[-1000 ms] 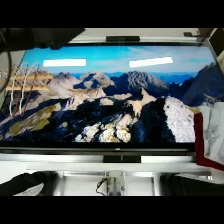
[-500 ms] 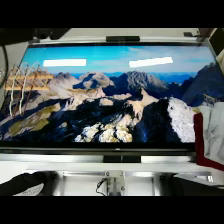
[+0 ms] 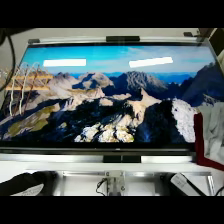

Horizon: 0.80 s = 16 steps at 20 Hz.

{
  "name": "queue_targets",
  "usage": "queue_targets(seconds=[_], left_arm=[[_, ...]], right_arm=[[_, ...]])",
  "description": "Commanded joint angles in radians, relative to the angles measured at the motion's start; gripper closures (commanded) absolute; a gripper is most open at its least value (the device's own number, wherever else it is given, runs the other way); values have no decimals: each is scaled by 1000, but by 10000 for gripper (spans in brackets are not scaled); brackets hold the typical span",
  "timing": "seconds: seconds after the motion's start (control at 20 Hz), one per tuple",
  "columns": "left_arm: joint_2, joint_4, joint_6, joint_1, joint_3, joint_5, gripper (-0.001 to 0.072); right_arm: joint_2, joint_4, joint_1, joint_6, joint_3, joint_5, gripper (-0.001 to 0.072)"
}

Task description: Fold the shirts.

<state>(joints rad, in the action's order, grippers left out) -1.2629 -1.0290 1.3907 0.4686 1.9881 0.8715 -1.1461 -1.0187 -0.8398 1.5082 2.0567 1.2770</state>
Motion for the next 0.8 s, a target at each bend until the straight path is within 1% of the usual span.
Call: queue_targets(seconds=[0.0,0.05,0.1,0.2,0.25,0.3,0.35,0.4,0.45,0.55,0.6,0.65,0.7,0.75], left_arm=[[-3,47,-142,35,2,-175,458],[-3,46,-168,49,2,-207,281],[-4,46,-176,60,2,-224,212],[-8,46,-176,71,2,-223,212],[-12,46,-176,75,2,-208,212],[-18,46,-177,82,2,-186,212],[-26,46,-193,84,2,-159,184],[-35,45,-222,91,2,-136,67],[-45,45,-244,97,2,-119,3],[-66,44,-304,112,2,-105,9],[-77,42,-338,114,2,-104,32],[-87,41,-368,117,2,-105,73],[-98,38,-382,118,2,-105,134],[-106,39,-384,118,2,-109,141]], right_arm=[[93,0,251,19,0,225,656],[108,0,325,39,0,256,656],[116,0,393,57,0,288,656],[116,8,535,66,0,353,656],[111,10,619,46,0,375,656],[103,10,714,1,0,401,656],[95,-8,812,-20,-5,425,656],[90,-57,916,-21,-23,428,656],[85,-142,1025,-43,-45,420,656],[66,-307,1210,-138,-63,378,656],[53,-367,1275,-165,-63,339,656],[37,-411,1321,-184,-63,292,656],[21,-430,1342,-196,-63,257,656],[4,-427,1342,-208,-63,240,656]])
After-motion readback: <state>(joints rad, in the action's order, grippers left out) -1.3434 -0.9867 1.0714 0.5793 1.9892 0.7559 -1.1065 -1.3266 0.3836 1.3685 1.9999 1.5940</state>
